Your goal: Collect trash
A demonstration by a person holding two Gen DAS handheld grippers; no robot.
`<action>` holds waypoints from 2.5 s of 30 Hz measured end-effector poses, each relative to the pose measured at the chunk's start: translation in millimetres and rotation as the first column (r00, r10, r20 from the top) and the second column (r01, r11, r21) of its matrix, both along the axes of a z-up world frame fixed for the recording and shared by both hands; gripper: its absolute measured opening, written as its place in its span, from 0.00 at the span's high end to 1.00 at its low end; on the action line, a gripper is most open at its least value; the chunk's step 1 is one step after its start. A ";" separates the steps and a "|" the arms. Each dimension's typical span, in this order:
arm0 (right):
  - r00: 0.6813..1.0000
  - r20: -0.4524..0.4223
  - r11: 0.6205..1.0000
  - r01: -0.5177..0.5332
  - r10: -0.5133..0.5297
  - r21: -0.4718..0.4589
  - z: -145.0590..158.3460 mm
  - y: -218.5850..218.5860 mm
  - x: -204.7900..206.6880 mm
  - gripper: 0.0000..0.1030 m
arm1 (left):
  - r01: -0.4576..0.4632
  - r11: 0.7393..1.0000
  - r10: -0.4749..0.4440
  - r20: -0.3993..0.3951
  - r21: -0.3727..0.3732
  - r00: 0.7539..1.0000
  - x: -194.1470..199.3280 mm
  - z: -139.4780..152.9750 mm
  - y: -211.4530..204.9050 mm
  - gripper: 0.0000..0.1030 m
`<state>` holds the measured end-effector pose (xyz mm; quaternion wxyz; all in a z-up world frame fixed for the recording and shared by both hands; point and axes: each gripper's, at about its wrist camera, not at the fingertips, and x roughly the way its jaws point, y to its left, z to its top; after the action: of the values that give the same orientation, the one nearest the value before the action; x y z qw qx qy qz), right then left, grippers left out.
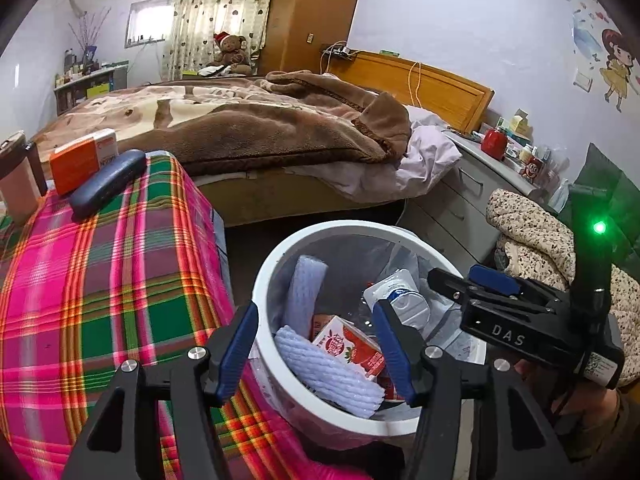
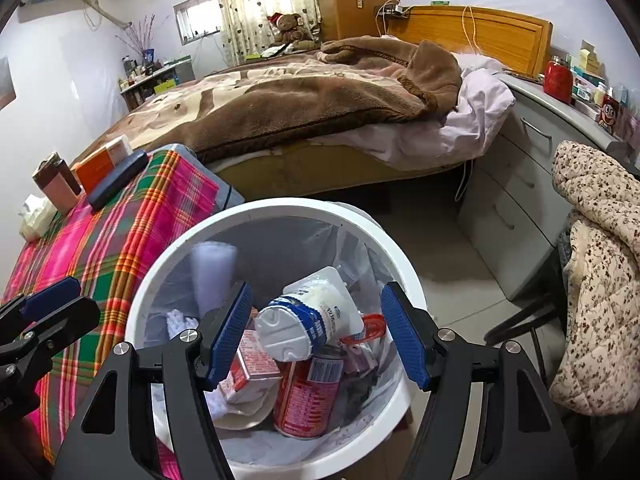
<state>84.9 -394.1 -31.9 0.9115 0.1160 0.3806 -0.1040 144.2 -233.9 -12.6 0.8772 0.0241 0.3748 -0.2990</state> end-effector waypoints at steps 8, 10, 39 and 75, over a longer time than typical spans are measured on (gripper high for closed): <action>0.999 0.050 1.000 -0.019 0.019 0.002 10.9 16.0 -11.9 0.33 | -0.065 0.998 0.065 0.026 -0.011 0.998 -11.7 8.6 22.1 0.42; 0.997 0.069 1.000 -0.021 0.021 0.001 15.0 22.9 -17.3 0.33 | -0.086 0.996 0.087 0.044 -0.022 0.995 -18.2 11.7 32.4 0.42; 0.945 0.304 0.989 -0.092 0.123 -0.114 35.8 117.9 -87.8 0.34 | -0.374 0.927 0.356 0.235 0.038 0.904 -119.6 26.7 142.4 0.42; 0.939 0.312 0.988 -0.125 0.146 -0.086 29.9 130.0 -99.7 0.34 | -0.423 0.906 0.400 0.278 0.026 0.873 -135.5 27.6 154.4 0.42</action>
<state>-14.8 -264.2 -2.0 0.9691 0.0753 0.2327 -0.0333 8.7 -79.5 15.0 0.9610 0.0214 0.2628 -0.0831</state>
